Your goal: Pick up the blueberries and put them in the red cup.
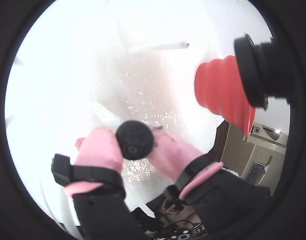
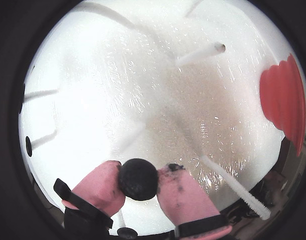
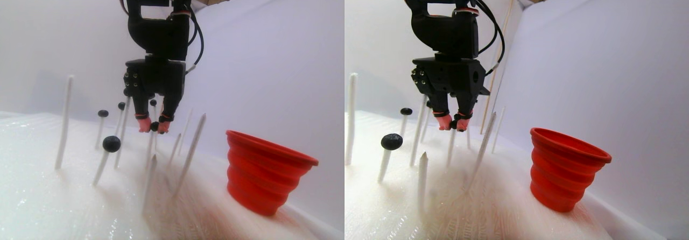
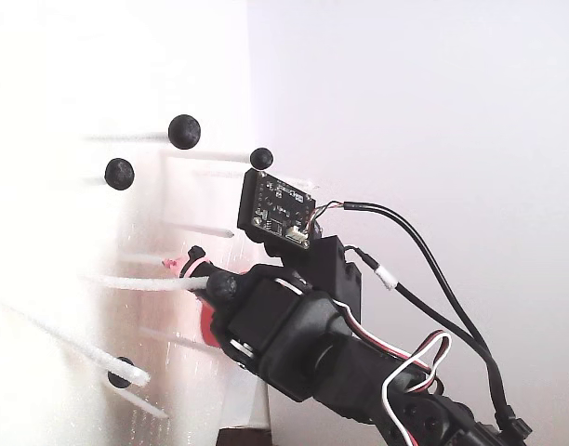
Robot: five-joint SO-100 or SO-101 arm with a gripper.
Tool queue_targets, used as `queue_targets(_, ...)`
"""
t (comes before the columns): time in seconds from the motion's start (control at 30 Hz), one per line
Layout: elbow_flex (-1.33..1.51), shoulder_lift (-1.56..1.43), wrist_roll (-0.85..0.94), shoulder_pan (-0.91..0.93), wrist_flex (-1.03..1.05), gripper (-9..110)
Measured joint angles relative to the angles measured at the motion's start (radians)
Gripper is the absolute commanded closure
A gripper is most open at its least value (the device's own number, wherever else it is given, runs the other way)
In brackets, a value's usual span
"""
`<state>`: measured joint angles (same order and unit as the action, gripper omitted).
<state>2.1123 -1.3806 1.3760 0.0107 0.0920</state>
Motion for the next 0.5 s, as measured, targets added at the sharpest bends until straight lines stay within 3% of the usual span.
queue_targets(0.5, 0.049, -0.058, 0.005, -0.006, 0.003, 92)
